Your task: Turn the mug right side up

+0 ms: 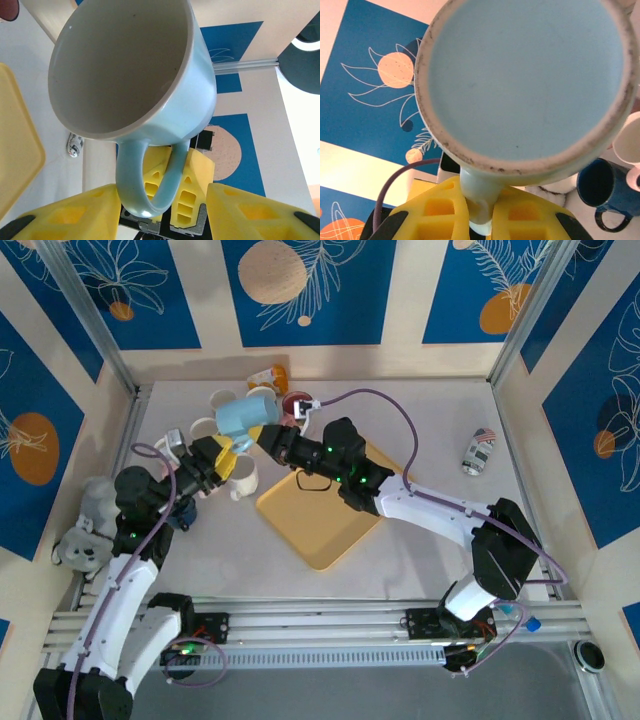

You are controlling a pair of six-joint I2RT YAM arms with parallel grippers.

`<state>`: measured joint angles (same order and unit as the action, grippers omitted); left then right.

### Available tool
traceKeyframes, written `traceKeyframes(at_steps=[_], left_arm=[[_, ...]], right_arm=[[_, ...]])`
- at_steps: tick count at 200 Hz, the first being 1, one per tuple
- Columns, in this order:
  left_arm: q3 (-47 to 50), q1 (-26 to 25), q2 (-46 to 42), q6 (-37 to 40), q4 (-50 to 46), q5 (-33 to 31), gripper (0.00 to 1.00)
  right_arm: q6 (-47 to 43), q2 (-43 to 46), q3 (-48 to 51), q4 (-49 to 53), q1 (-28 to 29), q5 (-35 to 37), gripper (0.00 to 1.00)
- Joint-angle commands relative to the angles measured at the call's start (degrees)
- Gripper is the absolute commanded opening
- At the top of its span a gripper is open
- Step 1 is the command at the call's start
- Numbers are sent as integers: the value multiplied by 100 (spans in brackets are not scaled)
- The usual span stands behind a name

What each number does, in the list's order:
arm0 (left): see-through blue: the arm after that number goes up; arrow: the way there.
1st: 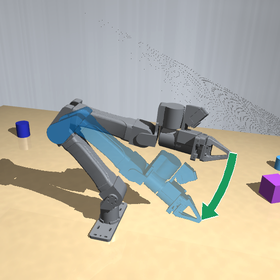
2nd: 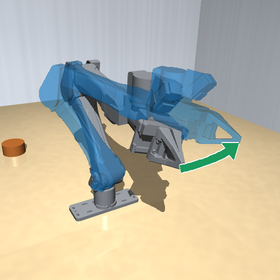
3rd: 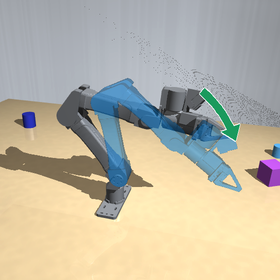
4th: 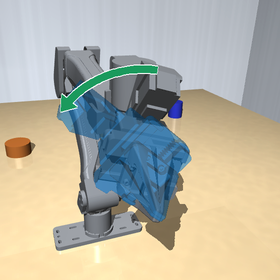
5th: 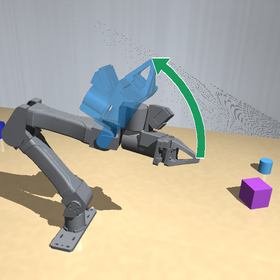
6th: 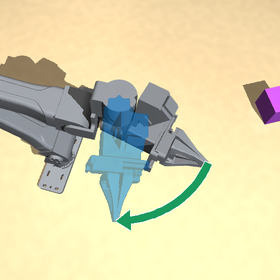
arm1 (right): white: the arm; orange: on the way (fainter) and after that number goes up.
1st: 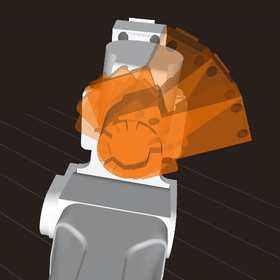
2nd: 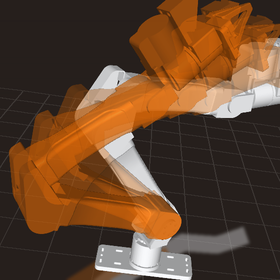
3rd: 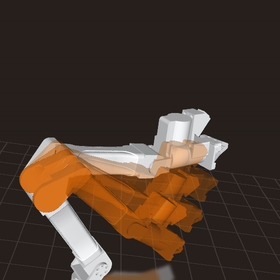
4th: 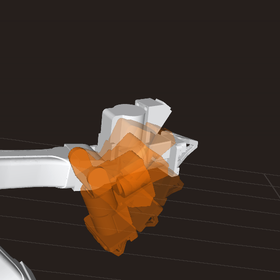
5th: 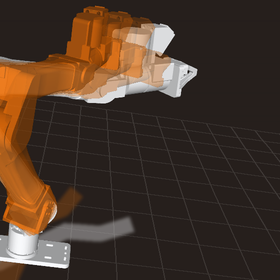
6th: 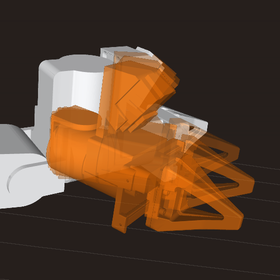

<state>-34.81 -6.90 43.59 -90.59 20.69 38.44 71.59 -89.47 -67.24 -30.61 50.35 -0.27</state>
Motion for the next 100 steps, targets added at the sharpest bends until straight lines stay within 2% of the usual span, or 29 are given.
traceKeyframes(at_steps=[1, 52, 100], left_arm=[[87, -90, -92, -156, 469, -200, 47], [22, -218, 286, -500, 1158, -350, 41], [-156, -278, 500, -430, 1394, -485, 31]], right_arm=[[162, 122, 9, -957, 1, -129, 0], [343, -112, 12, -1339, 45, -300, 0], [283, -174, 68, -1338, 45, -397, 0]])
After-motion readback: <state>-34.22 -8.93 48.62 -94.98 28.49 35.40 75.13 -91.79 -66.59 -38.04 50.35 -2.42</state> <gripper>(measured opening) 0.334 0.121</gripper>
